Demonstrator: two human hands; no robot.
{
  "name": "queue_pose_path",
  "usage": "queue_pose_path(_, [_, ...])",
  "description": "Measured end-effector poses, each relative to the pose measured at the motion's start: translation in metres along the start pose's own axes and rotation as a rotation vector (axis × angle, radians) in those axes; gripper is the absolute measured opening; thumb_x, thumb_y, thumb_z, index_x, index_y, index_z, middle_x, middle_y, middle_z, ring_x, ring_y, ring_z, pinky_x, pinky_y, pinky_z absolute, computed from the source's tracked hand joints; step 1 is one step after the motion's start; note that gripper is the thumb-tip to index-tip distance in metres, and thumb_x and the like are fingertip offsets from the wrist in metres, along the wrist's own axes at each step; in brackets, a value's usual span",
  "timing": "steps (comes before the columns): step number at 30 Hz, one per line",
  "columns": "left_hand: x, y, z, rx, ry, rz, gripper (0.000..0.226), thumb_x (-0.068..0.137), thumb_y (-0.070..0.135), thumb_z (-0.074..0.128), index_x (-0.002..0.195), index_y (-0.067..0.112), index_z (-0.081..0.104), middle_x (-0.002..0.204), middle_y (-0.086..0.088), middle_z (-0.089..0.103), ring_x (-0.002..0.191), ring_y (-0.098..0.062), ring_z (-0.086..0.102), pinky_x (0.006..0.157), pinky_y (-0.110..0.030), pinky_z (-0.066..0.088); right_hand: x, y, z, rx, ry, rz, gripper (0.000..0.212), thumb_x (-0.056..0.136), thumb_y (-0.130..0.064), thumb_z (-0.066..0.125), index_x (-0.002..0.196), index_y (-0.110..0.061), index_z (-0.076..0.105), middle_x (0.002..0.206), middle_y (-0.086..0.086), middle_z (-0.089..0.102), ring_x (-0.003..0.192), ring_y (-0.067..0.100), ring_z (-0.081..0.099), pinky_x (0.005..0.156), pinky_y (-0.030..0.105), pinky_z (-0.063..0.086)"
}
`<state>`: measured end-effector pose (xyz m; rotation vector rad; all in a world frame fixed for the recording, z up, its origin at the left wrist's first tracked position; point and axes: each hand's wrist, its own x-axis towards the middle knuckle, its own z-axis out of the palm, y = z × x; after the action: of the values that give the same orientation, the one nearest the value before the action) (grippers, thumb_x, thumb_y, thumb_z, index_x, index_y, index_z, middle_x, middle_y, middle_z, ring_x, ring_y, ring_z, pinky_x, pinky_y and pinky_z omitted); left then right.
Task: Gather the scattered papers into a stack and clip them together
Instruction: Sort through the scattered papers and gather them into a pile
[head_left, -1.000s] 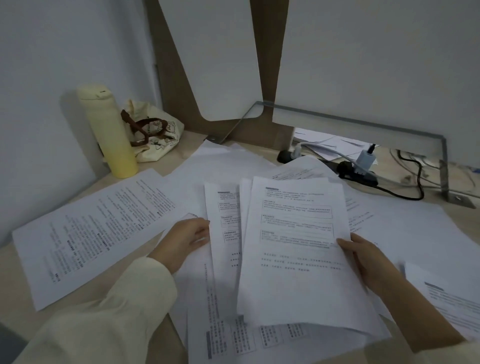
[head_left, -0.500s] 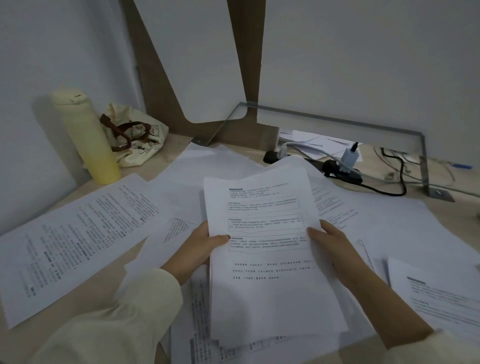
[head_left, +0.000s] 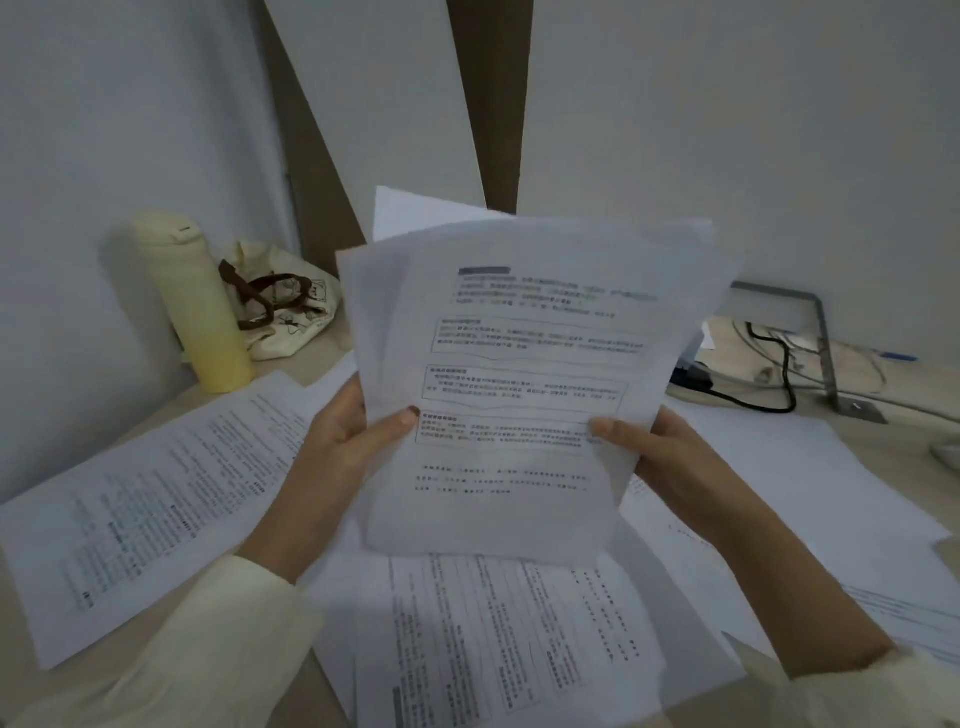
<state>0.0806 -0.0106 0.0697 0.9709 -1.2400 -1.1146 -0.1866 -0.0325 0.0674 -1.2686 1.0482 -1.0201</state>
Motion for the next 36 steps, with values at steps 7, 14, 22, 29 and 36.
queue_pose_path(7, [-0.001,0.002,0.001,-0.003,0.067,0.094,0.040,0.084,-0.001,0.056,0.110,0.028,0.055,0.100,0.015,0.071,0.093,0.002,0.067,0.070,-0.010,0.052,-0.011,-0.022,0.015,-0.066,0.031,-0.128,0.030,0.075,-0.018,0.064,0.104,-0.027,0.069,0.107,-0.008,0.073,0.099,0.011,0.068,0.085,0.028,0.055])
queue_pose_path(14, [-0.004,-0.017,0.011,-0.013,0.135,0.038,0.035,0.085,0.003,0.059,0.114,0.022,0.054,0.111,0.006,0.067,0.099,-0.007,0.066,0.075,-0.016,0.055,-0.010,0.002,0.023,-0.046,0.164,-0.070,0.026,0.078,-0.018,0.066,0.104,-0.019,0.070,0.102,-0.003,0.075,0.093,0.014,0.071,0.085,0.032,0.055])
queue_pose_path(22, [-0.011,-0.030,0.014,0.151,0.072,0.021,0.033,0.089,0.011,0.057,0.112,0.035,0.053,0.112,0.016,0.065,0.101,0.002,0.064,0.083,-0.019,0.054,-0.014,0.010,0.024,-0.067,0.167,-0.043,0.017,0.082,-0.019,0.063,0.094,-0.029,0.070,0.094,-0.012,0.075,0.086,0.007,0.071,0.080,0.030,0.056])
queue_pose_path(29, [-0.017,-0.034,0.025,0.179,0.054,-0.016,0.041,0.092,0.010,0.050,0.111,0.047,0.046,0.111,0.027,0.059,0.101,0.010,0.059,0.086,-0.015,0.050,-0.020,0.012,0.030,0.034,0.202,-0.071,0.031,0.082,-0.024,0.062,0.112,-0.023,0.065,0.107,-0.003,0.073,0.096,0.016,0.070,0.082,0.036,0.056])
queue_pose_path(36, [-0.028,-0.050,0.032,0.249,-0.029,-0.152,0.044,0.097,0.010,0.039,0.137,0.028,0.034,0.129,0.009,0.050,0.123,-0.010,0.046,0.103,-0.025,0.036,-0.025,0.041,0.037,-0.013,0.254,0.083,0.029,0.089,-0.028,0.056,0.116,-0.023,0.063,0.110,-0.003,0.071,0.103,0.019,0.066,0.091,0.038,0.053])
